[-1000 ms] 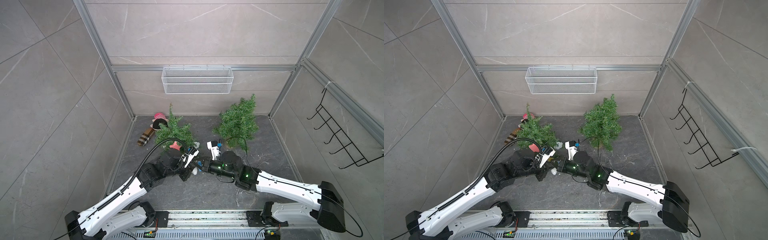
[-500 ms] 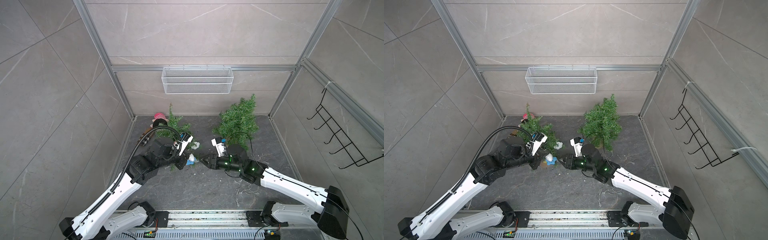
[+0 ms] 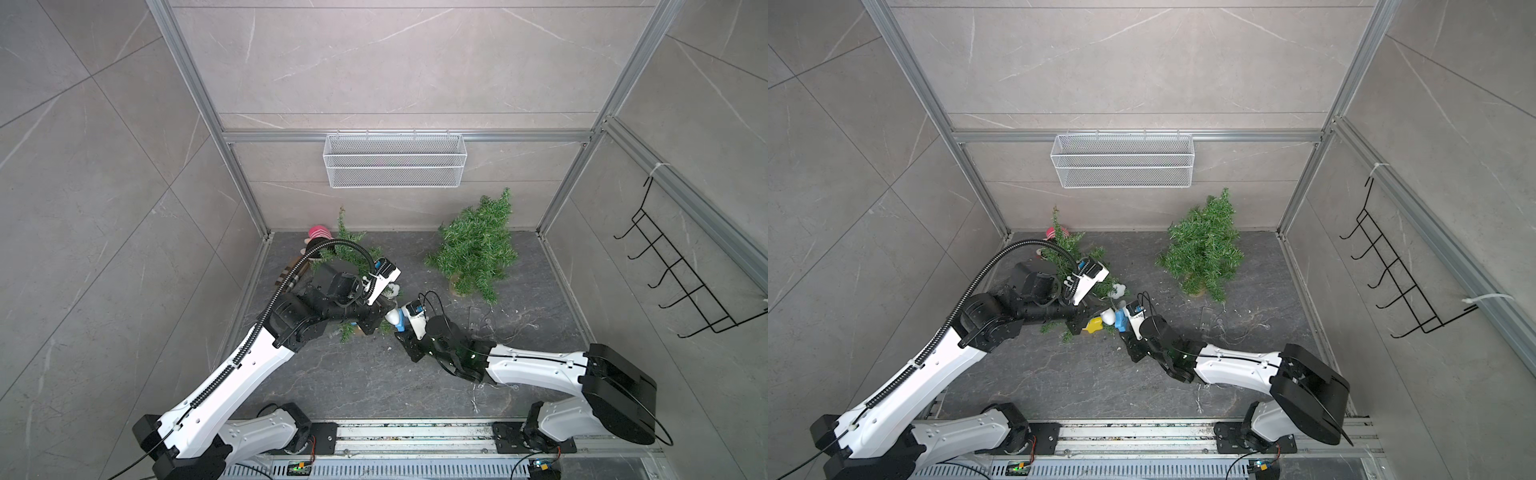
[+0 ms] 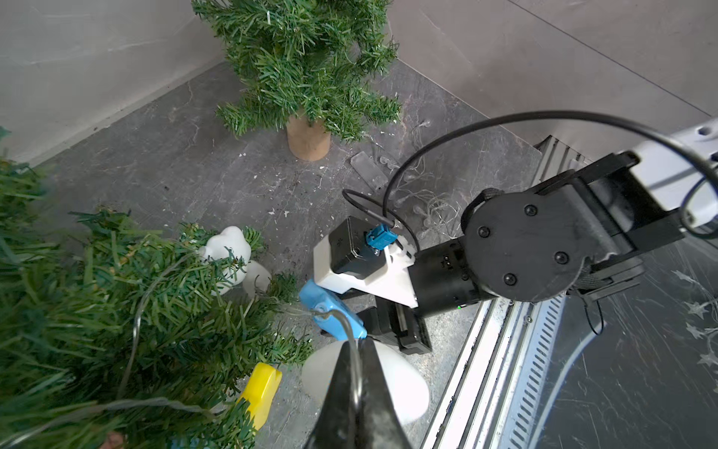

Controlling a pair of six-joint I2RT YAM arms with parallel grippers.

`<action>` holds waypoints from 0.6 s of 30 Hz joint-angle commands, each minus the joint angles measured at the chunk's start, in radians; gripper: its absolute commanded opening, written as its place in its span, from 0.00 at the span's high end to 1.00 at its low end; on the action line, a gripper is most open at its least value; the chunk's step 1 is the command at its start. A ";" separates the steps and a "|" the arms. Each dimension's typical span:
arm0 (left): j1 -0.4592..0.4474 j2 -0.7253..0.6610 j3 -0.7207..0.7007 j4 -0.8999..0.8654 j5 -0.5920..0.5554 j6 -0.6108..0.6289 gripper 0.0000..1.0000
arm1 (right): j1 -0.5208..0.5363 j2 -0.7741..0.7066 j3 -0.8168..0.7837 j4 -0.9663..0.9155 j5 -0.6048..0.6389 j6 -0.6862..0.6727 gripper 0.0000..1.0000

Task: Wrap string light around the christmas tree
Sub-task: Wrap the light string around the Christmas tree.

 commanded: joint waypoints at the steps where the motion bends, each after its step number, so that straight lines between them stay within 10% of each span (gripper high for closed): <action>1: 0.002 -0.009 0.060 -0.005 0.049 0.022 1.00 | -0.007 0.047 -0.035 0.285 0.093 -0.057 0.63; 18: 0.001 0.023 0.165 -0.075 0.120 0.037 1.00 | -0.052 0.204 0.006 0.651 -0.047 -0.129 0.60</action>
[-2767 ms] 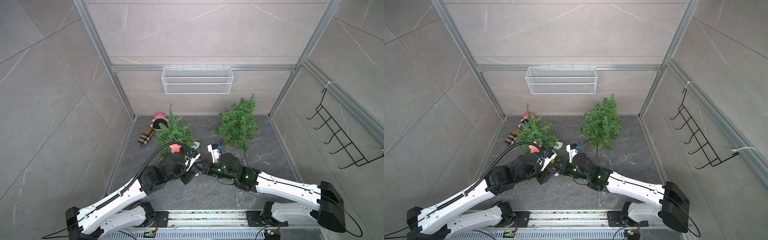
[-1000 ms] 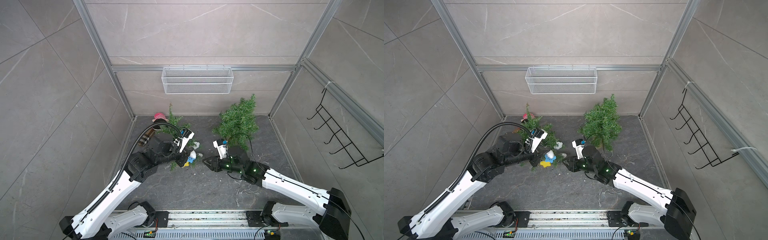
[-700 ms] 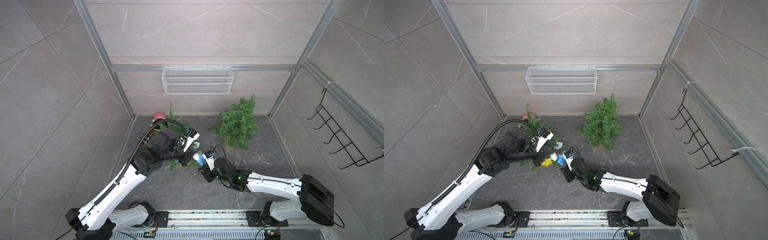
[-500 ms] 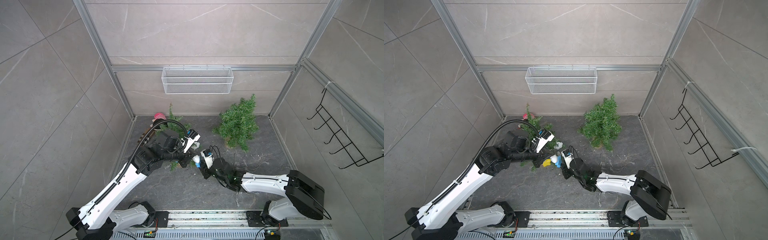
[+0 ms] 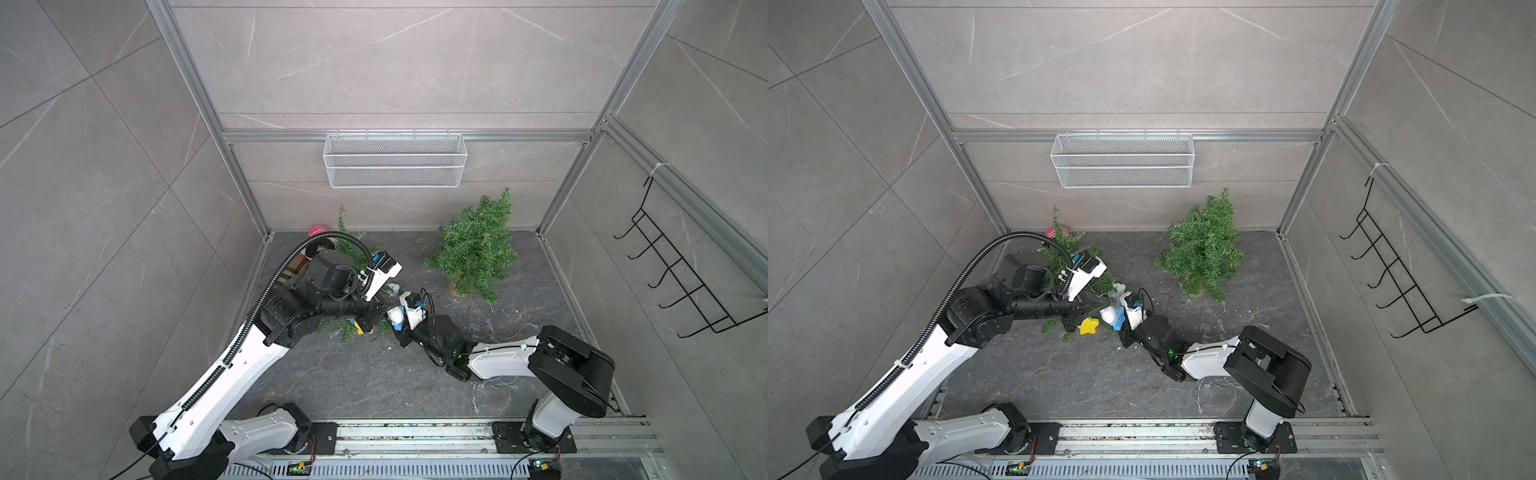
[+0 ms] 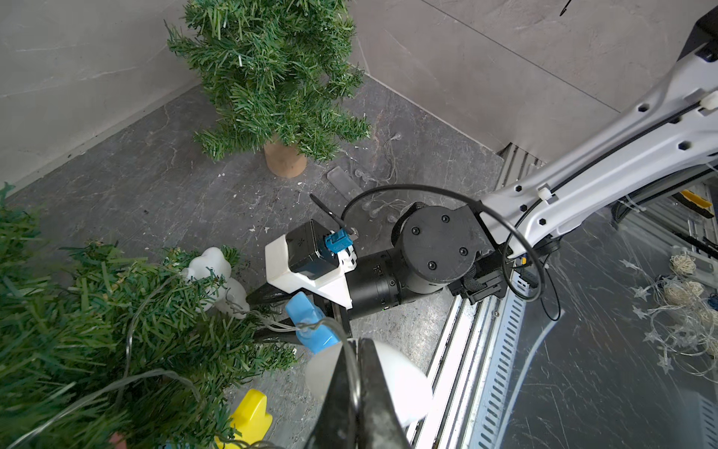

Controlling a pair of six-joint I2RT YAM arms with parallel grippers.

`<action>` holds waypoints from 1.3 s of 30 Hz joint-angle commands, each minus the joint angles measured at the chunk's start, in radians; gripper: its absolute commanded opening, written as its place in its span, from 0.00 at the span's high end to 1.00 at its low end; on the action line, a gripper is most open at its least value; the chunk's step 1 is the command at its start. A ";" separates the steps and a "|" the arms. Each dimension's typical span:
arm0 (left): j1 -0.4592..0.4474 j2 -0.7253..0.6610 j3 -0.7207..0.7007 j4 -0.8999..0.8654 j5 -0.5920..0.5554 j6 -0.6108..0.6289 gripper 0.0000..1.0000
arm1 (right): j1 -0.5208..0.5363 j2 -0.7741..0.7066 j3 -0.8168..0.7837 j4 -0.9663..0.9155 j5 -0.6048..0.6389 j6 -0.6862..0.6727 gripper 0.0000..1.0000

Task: Wrap string light around the christmas tree
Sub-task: Wrap the light string around the Christmas tree.

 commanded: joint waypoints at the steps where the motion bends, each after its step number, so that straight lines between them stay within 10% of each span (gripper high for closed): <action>1: 0.002 -0.002 0.048 -0.009 0.051 0.021 1.00 | -0.004 -0.014 0.043 0.048 -0.029 -0.022 0.59; 18: 0.002 -0.002 0.088 -0.011 0.127 0.031 1.00 | -0.017 0.089 0.130 0.204 0.036 0.001 0.62; 25: 0.001 -0.034 0.065 0.008 0.074 0.034 1.00 | -0.060 0.015 0.032 0.185 0.049 0.053 0.86; 39: 0.004 -0.090 0.011 0.035 -0.033 0.035 1.00 | -0.130 -0.301 0.051 -0.336 -0.031 -0.091 1.00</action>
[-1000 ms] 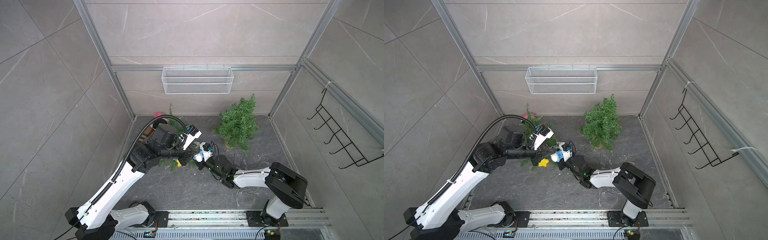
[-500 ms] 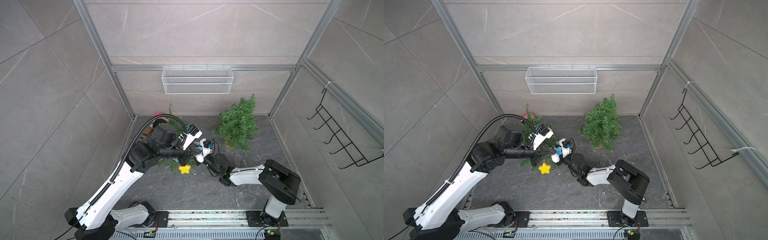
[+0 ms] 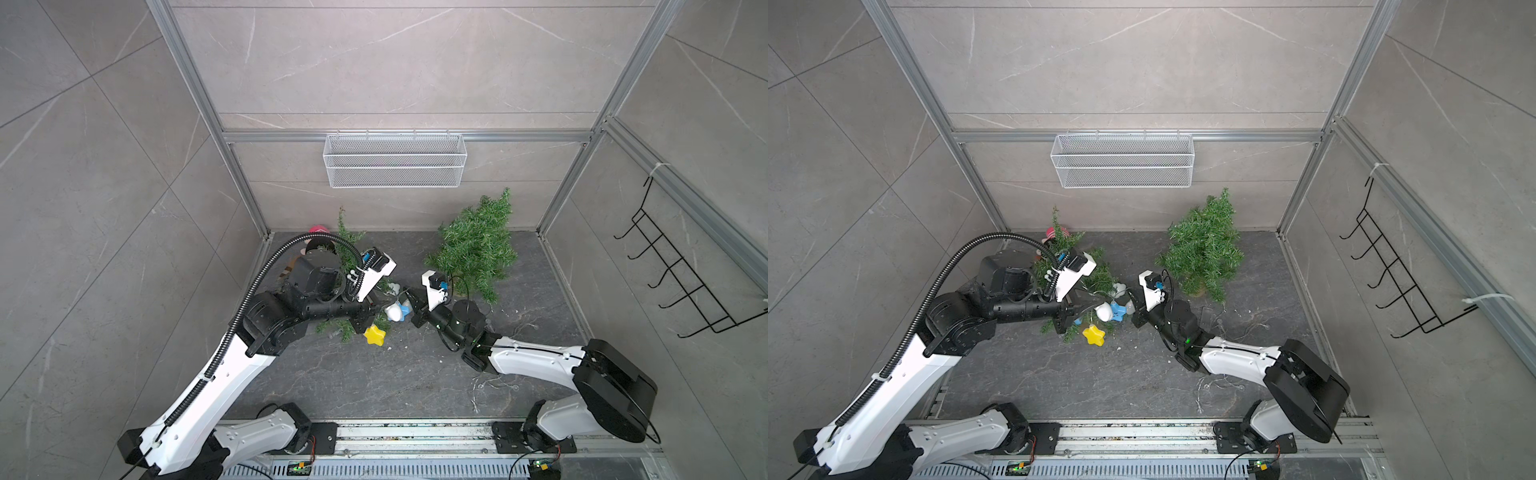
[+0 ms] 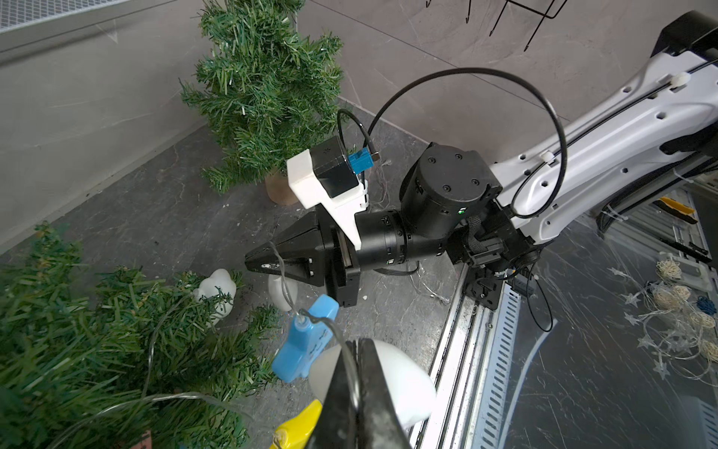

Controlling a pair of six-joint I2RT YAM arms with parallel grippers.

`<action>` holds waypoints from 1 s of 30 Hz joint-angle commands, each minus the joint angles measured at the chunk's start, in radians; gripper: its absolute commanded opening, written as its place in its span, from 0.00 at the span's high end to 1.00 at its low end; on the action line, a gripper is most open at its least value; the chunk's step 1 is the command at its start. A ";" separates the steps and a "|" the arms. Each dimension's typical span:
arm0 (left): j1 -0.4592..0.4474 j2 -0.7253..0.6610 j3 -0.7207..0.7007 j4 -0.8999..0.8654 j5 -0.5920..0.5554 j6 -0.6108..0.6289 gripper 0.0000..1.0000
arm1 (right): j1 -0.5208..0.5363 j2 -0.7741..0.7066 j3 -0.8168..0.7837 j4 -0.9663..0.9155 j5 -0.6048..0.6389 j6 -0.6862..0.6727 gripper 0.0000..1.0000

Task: Wrap string light around the christmas tree
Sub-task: Wrap the light string around the Christmas tree.

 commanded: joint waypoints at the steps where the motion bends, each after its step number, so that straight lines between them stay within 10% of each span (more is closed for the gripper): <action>1: 0.005 -0.041 -0.028 0.024 -0.041 0.023 1.00 | -0.022 -0.073 0.065 -0.217 0.005 -0.078 1.00; 10: 0.022 -0.068 -0.190 0.147 -0.219 -0.015 1.00 | -0.091 0.026 0.584 -0.626 -0.052 -0.224 1.00; 30: 0.278 -0.145 -0.151 0.145 -0.260 -0.119 0.65 | -0.057 1.127 2.346 -1.223 -0.345 -0.078 1.00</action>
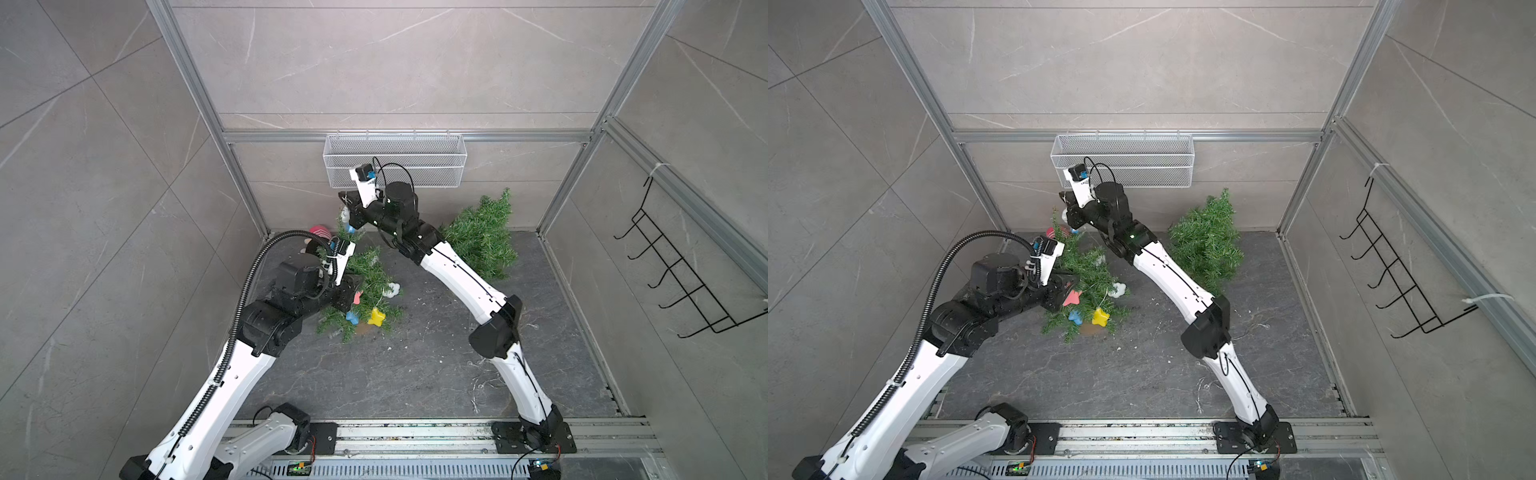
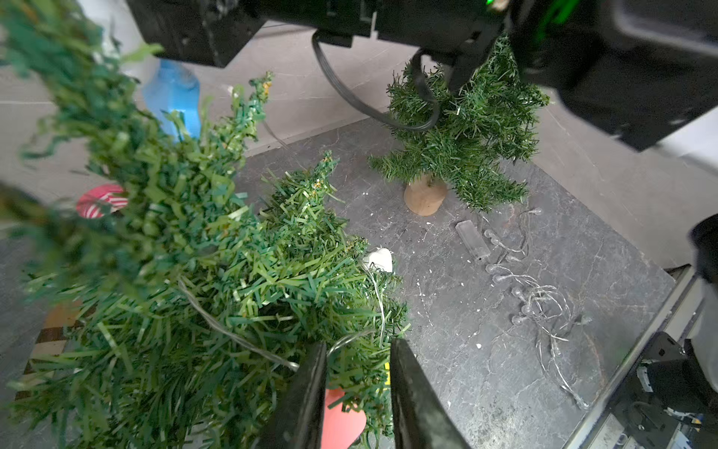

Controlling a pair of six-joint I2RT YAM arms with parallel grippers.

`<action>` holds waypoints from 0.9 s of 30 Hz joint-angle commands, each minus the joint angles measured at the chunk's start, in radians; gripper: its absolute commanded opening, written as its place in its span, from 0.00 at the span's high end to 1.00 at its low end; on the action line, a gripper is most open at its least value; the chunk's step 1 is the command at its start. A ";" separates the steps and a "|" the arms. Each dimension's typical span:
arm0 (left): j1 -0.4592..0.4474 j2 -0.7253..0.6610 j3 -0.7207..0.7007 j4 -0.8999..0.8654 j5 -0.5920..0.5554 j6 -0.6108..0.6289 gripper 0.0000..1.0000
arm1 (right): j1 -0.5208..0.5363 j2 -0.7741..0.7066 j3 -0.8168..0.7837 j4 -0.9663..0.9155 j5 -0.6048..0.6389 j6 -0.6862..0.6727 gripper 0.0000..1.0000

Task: Wrap string light around the christmas tree
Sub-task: Wrap the light string around the Christmas tree.

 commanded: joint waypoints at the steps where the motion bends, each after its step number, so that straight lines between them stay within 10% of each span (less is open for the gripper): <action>1: 0.050 -0.073 0.070 -0.045 -0.037 -0.026 0.63 | 0.007 0.132 0.268 -0.201 -0.110 0.053 1.00; 7: 0.209 -0.072 0.099 -0.111 -0.044 -0.063 0.60 | 0.008 0.133 0.268 -0.240 -0.260 0.095 0.96; 17: 0.366 -0.006 0.088 -0.036 0.019 -0.099 0.59 | 0.003 -0.076 0.040 -0.409 -0.257 -0.086 0.51; 27: 0.371 0.027 0.106 -0.003 0.074 -0.109 0.59 | -0.037 -0.113 0.076 -0.442 -0.267 -0.036 0.48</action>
